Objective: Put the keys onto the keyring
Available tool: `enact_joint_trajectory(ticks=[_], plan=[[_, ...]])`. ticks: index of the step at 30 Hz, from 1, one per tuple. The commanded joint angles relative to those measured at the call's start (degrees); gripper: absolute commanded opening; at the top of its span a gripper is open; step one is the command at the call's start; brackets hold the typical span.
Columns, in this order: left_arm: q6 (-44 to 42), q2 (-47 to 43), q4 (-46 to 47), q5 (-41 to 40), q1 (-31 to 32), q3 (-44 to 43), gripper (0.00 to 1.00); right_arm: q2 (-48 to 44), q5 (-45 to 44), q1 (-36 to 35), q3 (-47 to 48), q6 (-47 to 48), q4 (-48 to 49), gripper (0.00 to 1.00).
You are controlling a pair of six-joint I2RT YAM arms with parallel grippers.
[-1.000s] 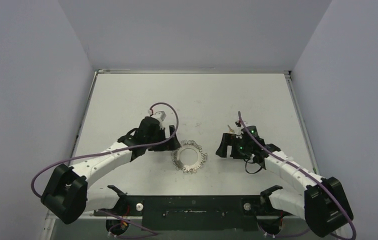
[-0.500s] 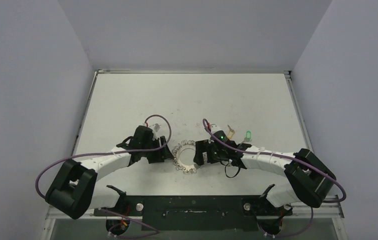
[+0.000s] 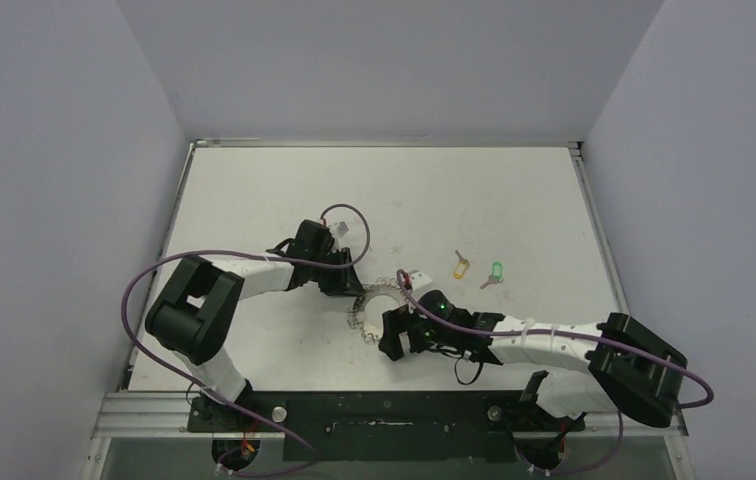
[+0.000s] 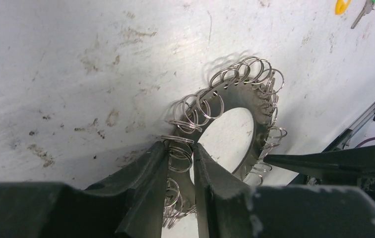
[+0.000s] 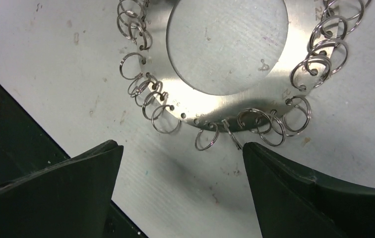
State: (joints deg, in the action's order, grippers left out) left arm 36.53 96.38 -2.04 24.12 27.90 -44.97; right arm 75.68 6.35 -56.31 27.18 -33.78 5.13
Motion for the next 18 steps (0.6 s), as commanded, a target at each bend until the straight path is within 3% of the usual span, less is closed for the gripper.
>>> enact_joint_trajectory(ticks=[1,4,9,13,18], plan=[[-5.23,-0.70,-3.63,-1.69,-0.21,-4.79,0.24,-7.35,-5.44,-0.74,-0.19,-0.57,-2.25,0.97],[-7.14,-4.85,-6.97,-6.32,-0.19,-4.15,0.33,-11.61,-11.51,-0.43,1.89,-0.57,-12.03,0.97],[-6.38,-16.26,-8.01,-11.55,-0.26,3.22,0.72,-12.81,-13.53,3.10,5.52,-0.57,-18.84,0.97],[-3.20,-26.45,-7.83,-13.29,-0.35,10.79,0.94,-9.64,-10.06,6.26,6.80,-0.57,-17.87,0.97],[1.55,-37.64,-9.25,-13.74,-0.99,19.04,0.97,-3.40,-8.63,7.83,7.39,-0.57,-14.41,0.97]])
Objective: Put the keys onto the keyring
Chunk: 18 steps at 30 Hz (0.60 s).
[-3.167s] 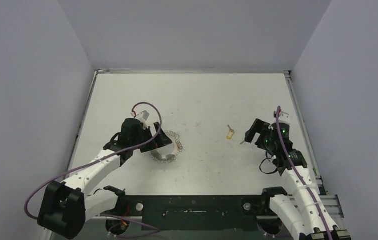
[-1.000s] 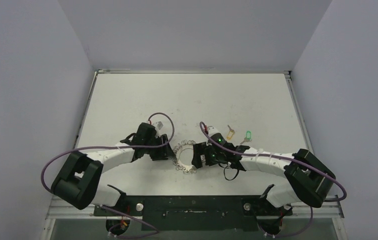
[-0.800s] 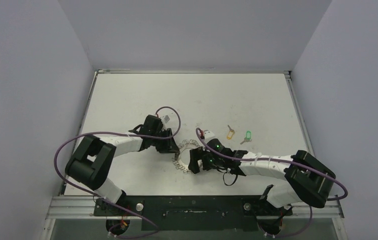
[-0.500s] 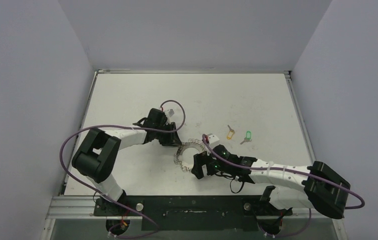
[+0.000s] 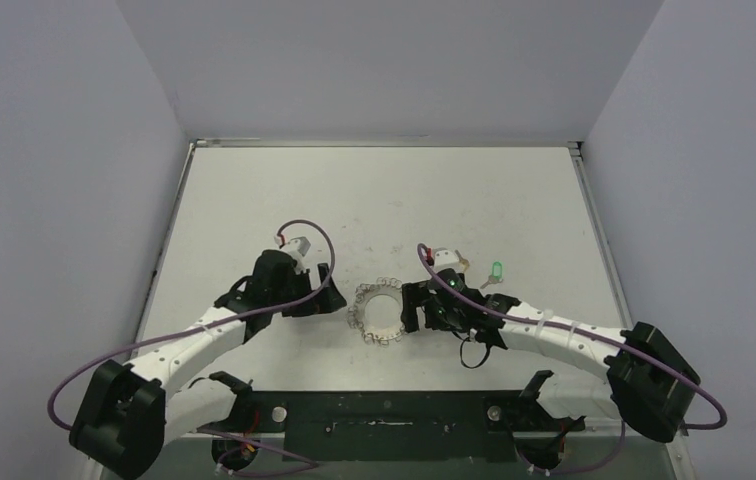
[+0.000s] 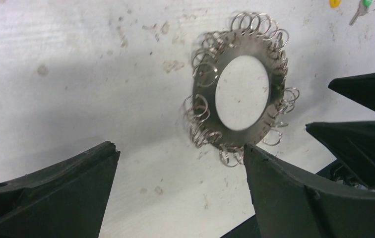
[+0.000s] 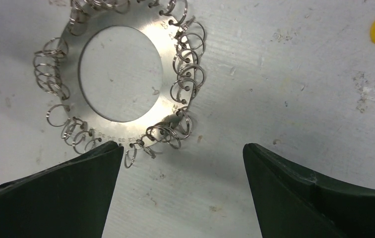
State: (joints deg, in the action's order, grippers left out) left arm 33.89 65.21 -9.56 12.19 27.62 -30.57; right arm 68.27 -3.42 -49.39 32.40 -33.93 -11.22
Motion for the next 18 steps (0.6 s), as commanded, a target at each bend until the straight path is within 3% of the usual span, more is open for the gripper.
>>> enact_joint_trajectory(ticks=[1,3,7,9,18], plan=[[5.12,-8.03,-1.75,-1.35,-0.73,5.96,0.97,5.27,1.65,1.05,2.40,-0.41,2.86,0.97],[7.06,-10.33,-0.78,0.27,-0.78,8.79,0.97,7.35,2.85,1.09,2.84,-0.41,4.32,0.52],[10.04,-12.48,4.21,3.20,-0.72,13.79,0.87,8.90,4.76,0.24,3.03,0.13,6.18,0.37],[10.97,-11.97,7.11,4.47,-0.72,14.98,0.81,8.88,4.82,-0.11,2.74,-5.63,6.21,0.30],[10.75,-0.90,17.54,8.80,-0.04,12.20,0.57,7.12,5.51,-3.31,-1.76,-9.62,9.79,0.10]])
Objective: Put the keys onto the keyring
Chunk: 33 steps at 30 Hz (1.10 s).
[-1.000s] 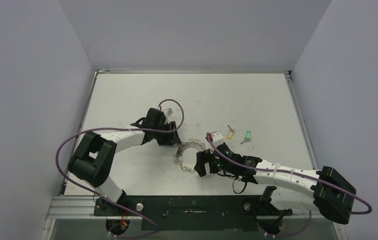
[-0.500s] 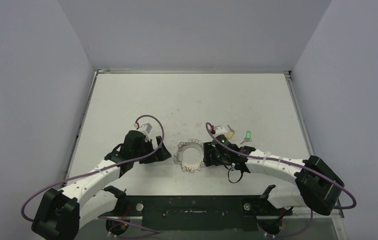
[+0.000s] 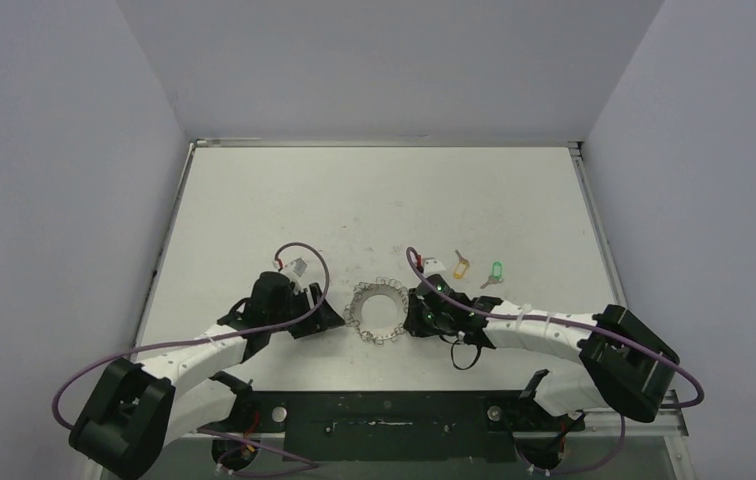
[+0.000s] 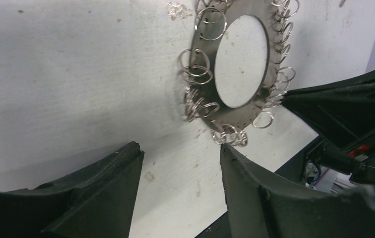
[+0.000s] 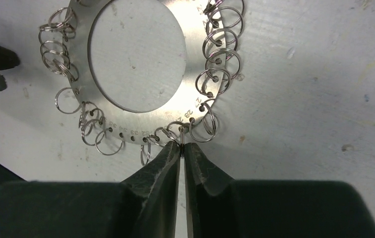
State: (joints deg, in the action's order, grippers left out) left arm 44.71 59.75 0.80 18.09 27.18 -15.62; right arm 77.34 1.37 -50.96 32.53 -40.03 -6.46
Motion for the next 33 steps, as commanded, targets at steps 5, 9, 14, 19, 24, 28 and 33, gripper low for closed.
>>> enact_joint_trajectory(ticks=[5,9,14,19,24,28,33], plan=[[-1.58,11.62,9.88,3.23,1.87,-7.17,0.48,0.10,0.89,-4.35,-3.65,-7.34,10.35,0.03],[-4.54,17.08,8.31,2.74,2.90,-11.75,0.44,1.14,0.77,-6.90,-3.57,-9.18,12.19,0.01],[-10.29,20.73,2.51,0.68,3.23,-17.62,0.43,-0.73,-0.08,-8.96,-2.71,-9.56,11.86,0.04],[-15.13,18.27,-7.08,-4.62,3.40,-21.29,0.46,-6.98,-5.10,-8.99,-2.42,-8.42,7.34,0.18],[-17.44,10.10,-15.54,-11.64,3.31,-20.95,0.65,-13.29,-10.48,-8.31,-1.97,-5.76,-0.17,0.44],[-17.17,2.05,-19.61,-14.61,3.07,-18.97,0.73,-14.74,-10.26,-5.81,-1.56,-3.98,-2.57,0.53],[-12.92,-5.97,-20.45,-15.30,2.49,-13.85,0.73,-13.74,-6.48,-1.74,-1.97,-2.85,-1.79,0.55]])
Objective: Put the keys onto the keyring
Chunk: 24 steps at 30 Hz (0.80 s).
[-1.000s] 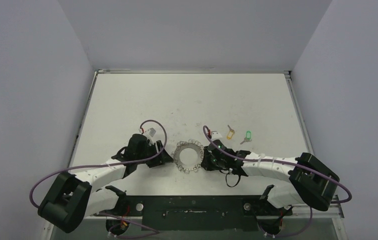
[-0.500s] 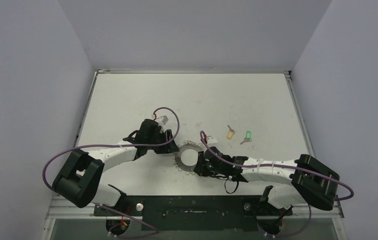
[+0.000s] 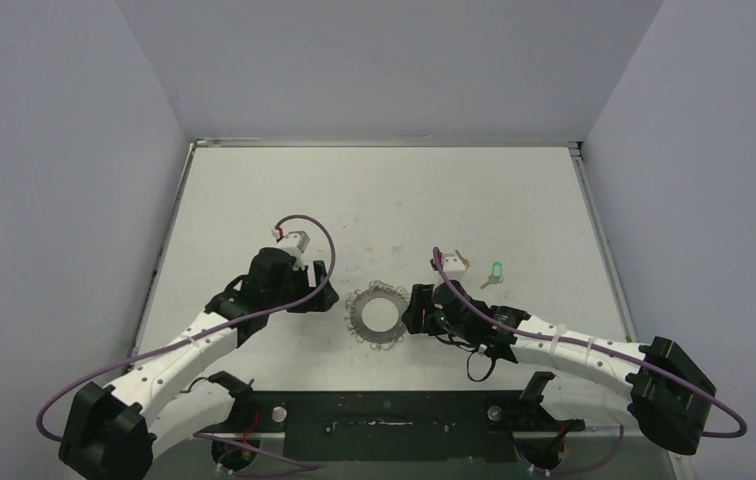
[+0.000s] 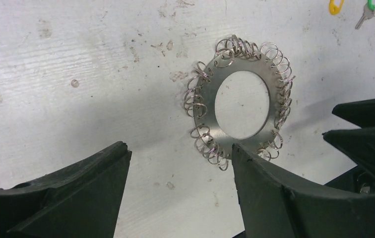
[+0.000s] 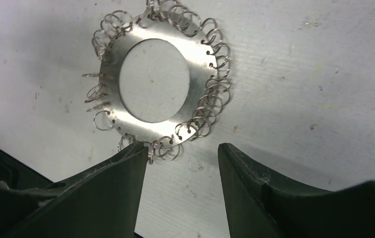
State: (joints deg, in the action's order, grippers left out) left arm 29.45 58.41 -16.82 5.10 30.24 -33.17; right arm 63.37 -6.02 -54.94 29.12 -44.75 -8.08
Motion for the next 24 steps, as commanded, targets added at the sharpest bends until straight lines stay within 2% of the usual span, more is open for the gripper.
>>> enact_joint_trajectory(ticks=[1,2,4,7,11,15,19,24], plan=[[3.17,-6.22,-2.07,-2.29,-0.61,4.62,0.72,0.33,1.42,2.69,1.26,2.17,0.21,0.60],[5.18,-8.03,-1.13,-2.32,-0.70,6.55,0.72,0.43,2.08,3.12,1.26,2.64,0.47,0.66],[6.72,-11.77,2.46,-1.23,-0.91,10.16,0.72,0.50,2.58,3.64,1.33,3.18,0.45,0.71],[8.48,-16.69,6.60,0.65,-1.19,13.64,0.74,0.66,2.76,4.08,1.83,3.72,-0.48,0.73],[8.75,-18.67,5.65,1.17,-1.24,13.76,0.74,1.28,3.00,4.30,2.17,4.01,-1.41,0.72],[9.03,-15.31,7.02,4.85,-1.20,12.94,0.73,3.15,4.26,4.30,2.40,4.15,-0.74,0.70],[10.89,-9.45,13.21,9.01,-0.70,14.12,0.67,5.42,5.54,4.24,2.60,4.15,0.73,0.68],[11.02,-1.28,19.78,9.93,0.94,13.38,0.62,8.65,5.58,4.40,3.43,5.07,1.53,0.68]])
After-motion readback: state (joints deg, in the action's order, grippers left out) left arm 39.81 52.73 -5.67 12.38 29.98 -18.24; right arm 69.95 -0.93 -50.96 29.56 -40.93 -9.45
